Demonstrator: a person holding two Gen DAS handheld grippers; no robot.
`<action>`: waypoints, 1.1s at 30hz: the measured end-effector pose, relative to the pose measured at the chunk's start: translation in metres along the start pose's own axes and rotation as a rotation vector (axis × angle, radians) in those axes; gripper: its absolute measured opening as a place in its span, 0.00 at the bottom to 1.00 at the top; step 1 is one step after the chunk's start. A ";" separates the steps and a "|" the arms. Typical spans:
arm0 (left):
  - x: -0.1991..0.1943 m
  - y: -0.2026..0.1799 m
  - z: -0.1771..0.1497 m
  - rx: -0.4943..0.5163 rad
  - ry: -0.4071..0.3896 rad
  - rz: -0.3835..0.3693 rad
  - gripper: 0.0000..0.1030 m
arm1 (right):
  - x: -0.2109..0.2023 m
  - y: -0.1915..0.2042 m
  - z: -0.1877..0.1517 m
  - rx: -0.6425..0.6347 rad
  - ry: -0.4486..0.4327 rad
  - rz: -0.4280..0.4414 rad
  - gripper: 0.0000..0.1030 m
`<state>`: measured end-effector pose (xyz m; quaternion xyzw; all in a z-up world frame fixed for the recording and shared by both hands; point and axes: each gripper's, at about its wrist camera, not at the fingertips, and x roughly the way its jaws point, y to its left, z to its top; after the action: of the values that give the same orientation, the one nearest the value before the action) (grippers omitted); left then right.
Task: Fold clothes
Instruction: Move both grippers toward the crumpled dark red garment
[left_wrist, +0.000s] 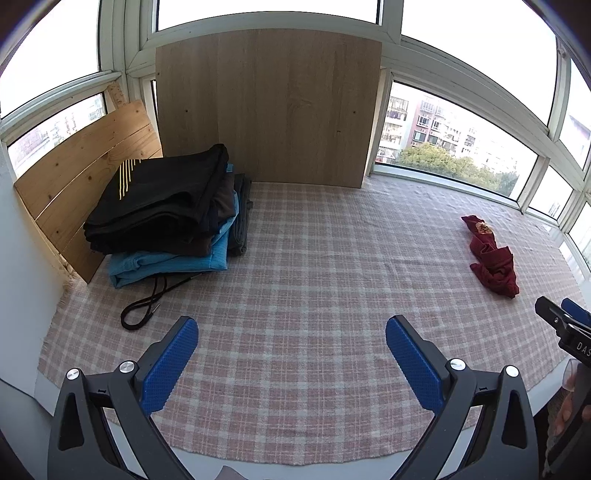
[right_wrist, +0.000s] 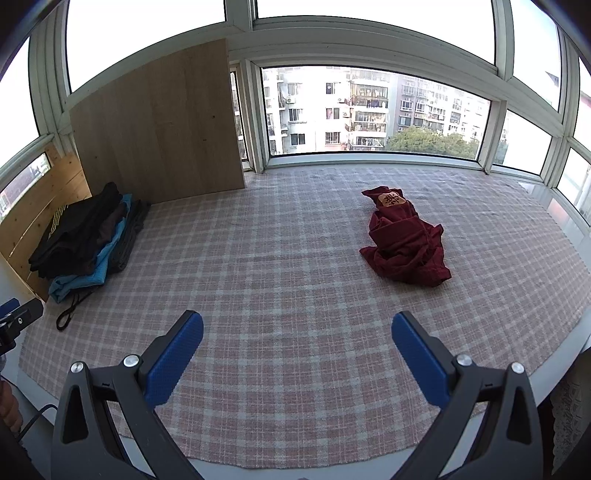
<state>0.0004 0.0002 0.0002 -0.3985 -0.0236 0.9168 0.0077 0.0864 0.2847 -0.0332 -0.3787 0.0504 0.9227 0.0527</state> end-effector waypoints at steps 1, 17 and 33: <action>-0.001 -0.001 0.000 0.003 -0.007 0.010 0.99 | 0.000 0.000 0.000 0.002 0.002 0.003 1.00; -0.004 -0.003 0.004 0.021 0.007 -0.030 0.99 | 0.001 0.006 -0.002 0.011 0.014 -0.005 1.00; 0.002 -0.008 0.005 0.038 0.014 -0.049 0.99 | 0.003 0.005 -0.001 0.034 0.025 -0.018 1.00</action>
<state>-0.0043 0.0080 0.0027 -0.4042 -0.0159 0.9137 0.0381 0.0843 0.2800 -0.0357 -0.3894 0.0632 0.9165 0.0667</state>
